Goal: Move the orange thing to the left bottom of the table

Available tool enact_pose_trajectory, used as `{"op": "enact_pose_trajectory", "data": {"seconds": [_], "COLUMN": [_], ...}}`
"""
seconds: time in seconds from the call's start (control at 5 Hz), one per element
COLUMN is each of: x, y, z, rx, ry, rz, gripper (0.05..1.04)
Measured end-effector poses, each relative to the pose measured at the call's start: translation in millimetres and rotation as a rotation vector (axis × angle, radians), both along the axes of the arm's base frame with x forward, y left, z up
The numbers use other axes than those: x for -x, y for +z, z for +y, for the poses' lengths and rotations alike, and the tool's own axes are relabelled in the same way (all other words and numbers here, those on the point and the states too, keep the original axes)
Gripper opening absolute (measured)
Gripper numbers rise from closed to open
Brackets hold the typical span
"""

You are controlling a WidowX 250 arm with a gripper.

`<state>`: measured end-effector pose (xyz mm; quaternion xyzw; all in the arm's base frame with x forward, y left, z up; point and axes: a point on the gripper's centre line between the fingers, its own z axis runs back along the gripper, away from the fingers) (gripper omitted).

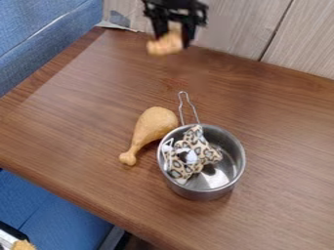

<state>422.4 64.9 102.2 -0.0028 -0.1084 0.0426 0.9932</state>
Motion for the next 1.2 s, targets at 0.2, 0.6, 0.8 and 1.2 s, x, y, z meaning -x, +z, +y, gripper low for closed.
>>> {"op": "enact_pose_trajectory", "data": {"seconds": [0.2, 0.6, 0.8, 1.2], "x": [26.4, 108.8, 153.3, 188.8], "y": [15.2, 10.8, -4.2, -38.6], "z": [15.4, 46.2, 51.2, 53.6], "rx": [0.013, 0.021, 0.023, 0.023], "ry": [0.028, 0.041, 0.022, -0.037], "rz": [-0.017, 0.002, 0.038, 0.083], "gripper": [0.648, 0.648, 0.648, 0.648]}}
